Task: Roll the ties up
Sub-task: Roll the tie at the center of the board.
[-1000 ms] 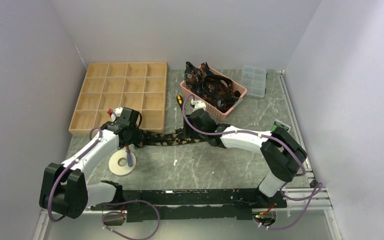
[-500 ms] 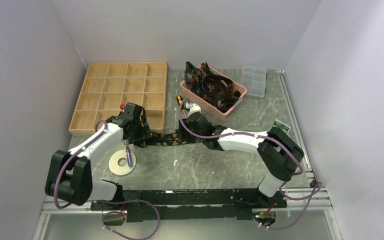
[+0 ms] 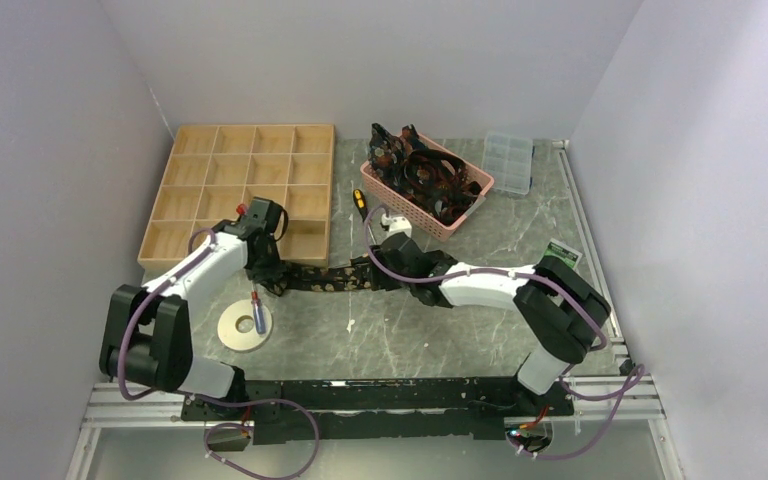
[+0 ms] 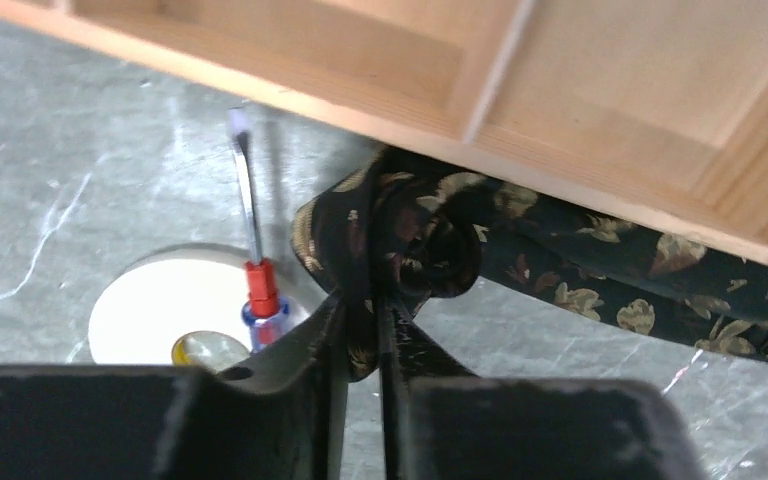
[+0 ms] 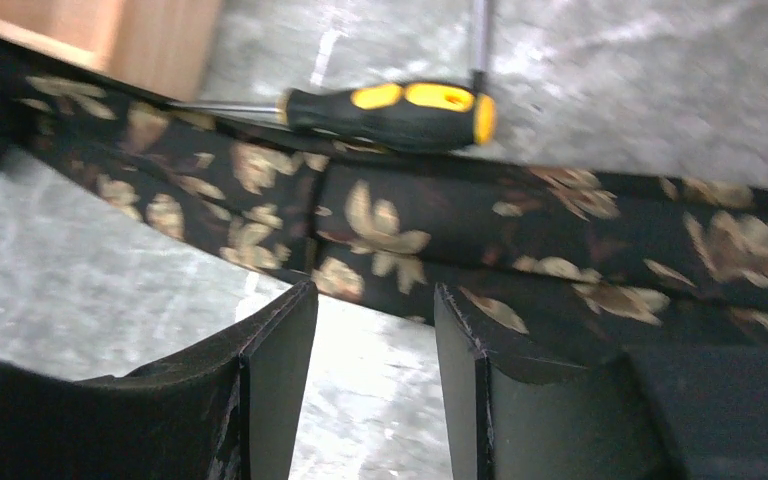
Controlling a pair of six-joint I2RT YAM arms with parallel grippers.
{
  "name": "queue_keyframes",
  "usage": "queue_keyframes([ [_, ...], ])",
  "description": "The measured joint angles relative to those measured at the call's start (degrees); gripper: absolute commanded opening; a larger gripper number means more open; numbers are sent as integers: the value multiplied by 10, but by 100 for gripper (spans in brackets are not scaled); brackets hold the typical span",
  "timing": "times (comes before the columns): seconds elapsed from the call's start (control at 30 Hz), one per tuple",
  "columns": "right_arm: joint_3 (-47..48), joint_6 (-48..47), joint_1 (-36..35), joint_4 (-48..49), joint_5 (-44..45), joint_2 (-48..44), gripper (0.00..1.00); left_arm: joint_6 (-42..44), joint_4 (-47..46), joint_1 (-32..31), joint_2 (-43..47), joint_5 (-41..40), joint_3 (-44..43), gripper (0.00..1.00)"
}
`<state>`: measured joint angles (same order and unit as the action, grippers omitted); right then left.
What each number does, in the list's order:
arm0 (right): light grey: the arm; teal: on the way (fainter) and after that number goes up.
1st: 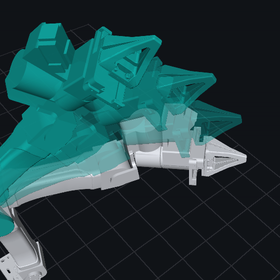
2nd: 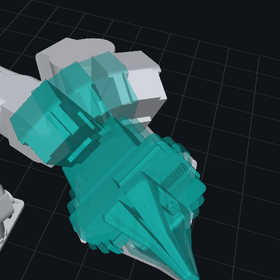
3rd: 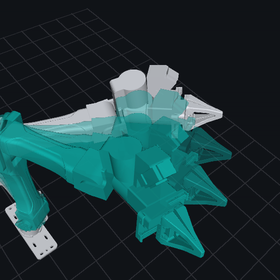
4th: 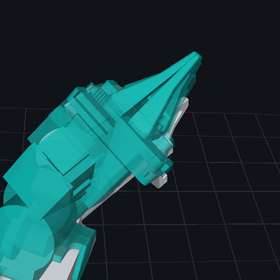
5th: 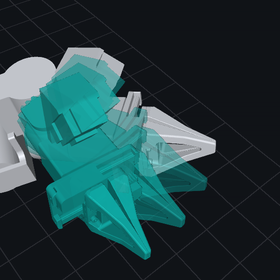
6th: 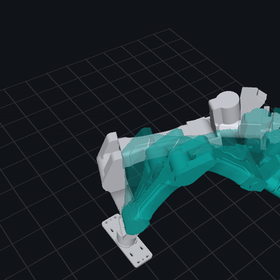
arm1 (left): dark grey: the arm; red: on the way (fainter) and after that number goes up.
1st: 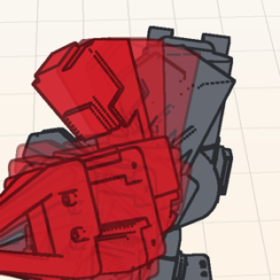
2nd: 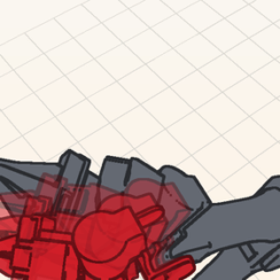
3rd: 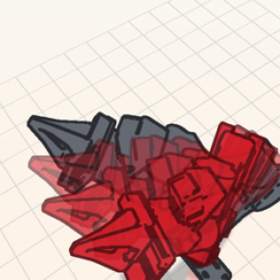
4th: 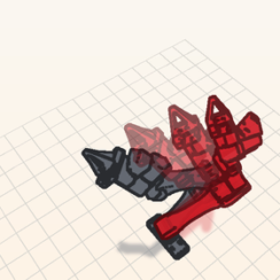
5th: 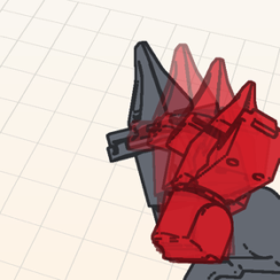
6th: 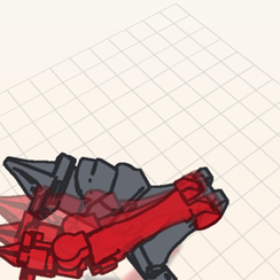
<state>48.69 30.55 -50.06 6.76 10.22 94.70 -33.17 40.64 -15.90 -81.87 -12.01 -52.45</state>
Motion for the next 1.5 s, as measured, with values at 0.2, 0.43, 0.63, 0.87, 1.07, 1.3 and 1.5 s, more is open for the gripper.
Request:
queue_keyframes([
  [0.2, -46, 23, 25, -3, 19, -17, 51, -20, 25, 27, 40, -31, 8, 3],
  [0.43, -54, 31, 35, -2, 29, -36, 52, -42, 43, 29, 43, -55, 11, 3],
  [0.63, -55, 38, 40, -2, 32, -35, 51, -50, 43, 29, 43, -54, 15, 3],
  [0.87, -89, 67, 100, 0, 28, -36, 50, -60, 47, 29, 43, -62, 15, 4],
  [1.07, -93, 75, 110, 5, 27, -37, 50, -77, 64, 29, 43, -90, 14, 43],
  [1.3, -103, 90, 121, 19, 14, -40, 50, -92, 90, 29, 63, -124, 8, 66],
  [1.5, -127, 112, 152, 37, -10, -56, 50, -71, 86, 30, 104, -108, 4, 70],
])
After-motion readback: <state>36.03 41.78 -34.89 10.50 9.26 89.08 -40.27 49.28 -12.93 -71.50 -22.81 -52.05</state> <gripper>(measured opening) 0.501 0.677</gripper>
